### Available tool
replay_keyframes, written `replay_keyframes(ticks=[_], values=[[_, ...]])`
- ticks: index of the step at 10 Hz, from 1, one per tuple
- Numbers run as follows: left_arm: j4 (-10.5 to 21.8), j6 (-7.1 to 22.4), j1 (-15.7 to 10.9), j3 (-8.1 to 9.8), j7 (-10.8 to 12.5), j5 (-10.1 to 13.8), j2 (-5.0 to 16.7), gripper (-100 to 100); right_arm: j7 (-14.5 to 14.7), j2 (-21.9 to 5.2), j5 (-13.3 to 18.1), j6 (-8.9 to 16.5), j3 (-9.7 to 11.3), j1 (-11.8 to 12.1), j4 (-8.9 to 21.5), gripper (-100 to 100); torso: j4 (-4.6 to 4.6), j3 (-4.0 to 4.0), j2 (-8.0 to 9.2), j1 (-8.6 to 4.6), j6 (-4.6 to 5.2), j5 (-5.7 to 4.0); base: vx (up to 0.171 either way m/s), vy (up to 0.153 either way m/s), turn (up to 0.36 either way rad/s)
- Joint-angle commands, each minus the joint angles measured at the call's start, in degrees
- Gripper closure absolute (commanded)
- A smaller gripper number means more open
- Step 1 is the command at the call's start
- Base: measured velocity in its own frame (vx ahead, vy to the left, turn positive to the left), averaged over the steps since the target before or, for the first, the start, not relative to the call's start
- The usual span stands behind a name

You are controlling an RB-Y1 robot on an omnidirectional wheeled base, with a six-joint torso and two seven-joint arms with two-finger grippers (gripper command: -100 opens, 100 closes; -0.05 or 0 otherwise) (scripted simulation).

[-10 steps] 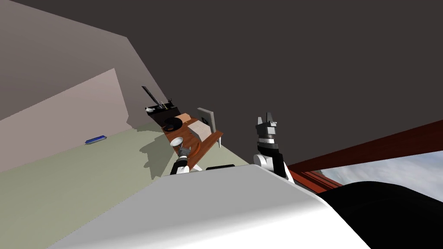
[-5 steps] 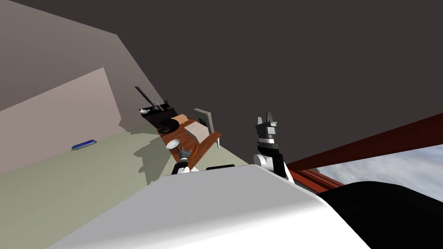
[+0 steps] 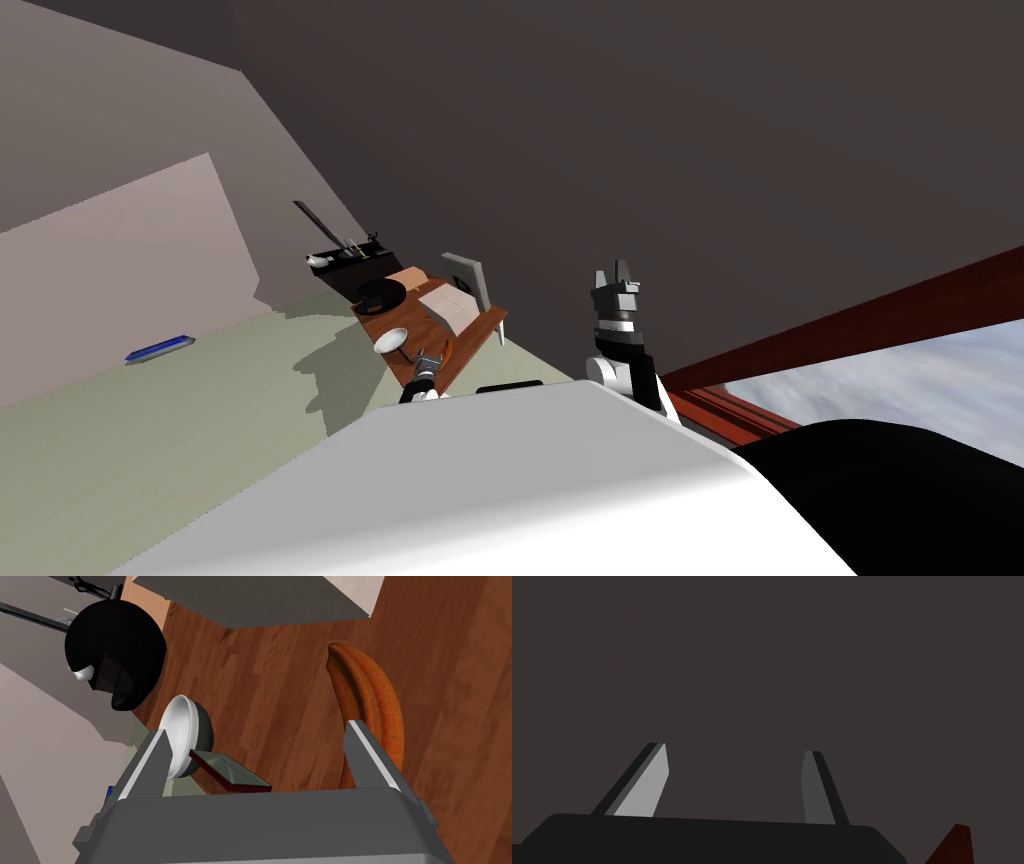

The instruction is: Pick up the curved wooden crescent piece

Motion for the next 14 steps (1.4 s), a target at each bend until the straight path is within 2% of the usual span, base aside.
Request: replay_keyframes(ticks=[1,6,8,10,13,14], values=[[2.43,0.3,-0.58,0.09,0.77,0.58,0.43,-100,0.0,0.0,0.0,0.0,0.0,0.0,0.0,0,0.0,0.0,0.0,0.0,0.0,0.0,0.03,-0.007,-0.045],[10.51,1.35,-3.24,0.69,3.46,3.09,1.16,-100,0.0,0.0,0.0,0.0,0.0,0.0,0.0,0,0.0,0.02,0.04,0.03,-0.03,0.0,0.031,-0.006,-0.072],[11.28,1.35,-3.24,0.69,3.46,3.09,1.16,-100,0.0,0.0,0.0,0.0,0.0,0.0,0.0,0,0.01,0.02,0.04,0.04,-0.02,0.01,0.019,0.0,-0.018],[13.98,1.68,-4.07,0.86,4.31,3.81,1.4,-100,0.0,0.0,0.0,0.0,0.0,0.0,0.0,0,0.02,0.04,0.08,0.03,-0.01,0.0,0.021,-0.001,-0.068],[21.21,2.58,-6.34,1.28,6.61,5.57,2.12,-100,0.0,0.0,0.0,0.0,0.0,0.0,0.0,0,0.0,0.0,0.01,0.06,-0.01,0.01,0.042,0.008,-0.109],[21.21,2.58,-6.34,1.28,6.61,5.57,2.12,-100,0.0,0.0,0.0,0.0,0.0,0.0,0.0,0,-0.01,-0.01,-0.02,0.08,-0.02,0.01,0.037,0.011,-0.018]])
